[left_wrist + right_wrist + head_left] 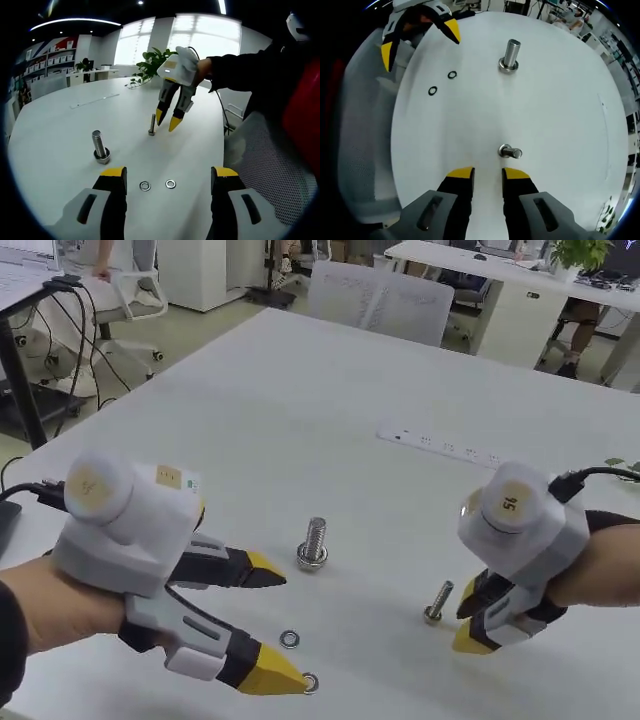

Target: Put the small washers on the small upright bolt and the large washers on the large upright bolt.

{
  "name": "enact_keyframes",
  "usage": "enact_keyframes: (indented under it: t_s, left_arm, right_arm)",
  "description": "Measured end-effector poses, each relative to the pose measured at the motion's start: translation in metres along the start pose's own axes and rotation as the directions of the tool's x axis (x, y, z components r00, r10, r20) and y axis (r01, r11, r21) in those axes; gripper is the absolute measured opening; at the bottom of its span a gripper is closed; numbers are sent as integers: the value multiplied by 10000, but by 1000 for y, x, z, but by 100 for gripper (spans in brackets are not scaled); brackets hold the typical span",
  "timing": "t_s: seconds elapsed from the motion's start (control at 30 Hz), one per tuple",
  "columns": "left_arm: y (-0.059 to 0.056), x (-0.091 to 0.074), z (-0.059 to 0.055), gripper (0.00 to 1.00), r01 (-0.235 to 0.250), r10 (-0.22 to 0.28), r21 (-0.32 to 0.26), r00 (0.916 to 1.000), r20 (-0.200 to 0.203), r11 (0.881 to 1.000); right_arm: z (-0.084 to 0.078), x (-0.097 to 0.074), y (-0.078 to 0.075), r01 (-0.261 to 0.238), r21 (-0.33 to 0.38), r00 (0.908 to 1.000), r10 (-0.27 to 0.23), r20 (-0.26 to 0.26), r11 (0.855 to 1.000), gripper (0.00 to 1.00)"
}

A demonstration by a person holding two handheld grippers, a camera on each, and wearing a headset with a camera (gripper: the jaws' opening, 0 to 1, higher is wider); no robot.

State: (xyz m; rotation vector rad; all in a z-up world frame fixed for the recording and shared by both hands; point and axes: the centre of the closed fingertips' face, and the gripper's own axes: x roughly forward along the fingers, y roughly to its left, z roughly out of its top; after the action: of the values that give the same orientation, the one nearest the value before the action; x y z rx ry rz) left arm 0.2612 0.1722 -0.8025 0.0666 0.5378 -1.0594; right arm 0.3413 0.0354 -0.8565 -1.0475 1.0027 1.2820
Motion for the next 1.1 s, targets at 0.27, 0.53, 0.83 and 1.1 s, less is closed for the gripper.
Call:
enact_keyframes:
  t_s: [0.27,0.53,0.83,1.1]
  left_arm:
    - [1,0,-1,67,-58,58,14,10000,-25,10000]
    - [1,1,-2,67,-80,81,79,9999,-104,9999]
    - [0,1,-3,67,-114,116,129,9998,-153,9999]
    - [0,1,-3,67,-159,162,162,9997,-155,9997]
  right_arm:
    - [8,-1,24,-177,-357,9998,178,22,9992,23]
    - [27,0,50,-439,-883,9987,458,202,9951,23]
    - [45,3,69,-659,-1435,9973,700,236,9875,23]
    - [73,10,85,-821,-1995,9946,929,454,9765,24]
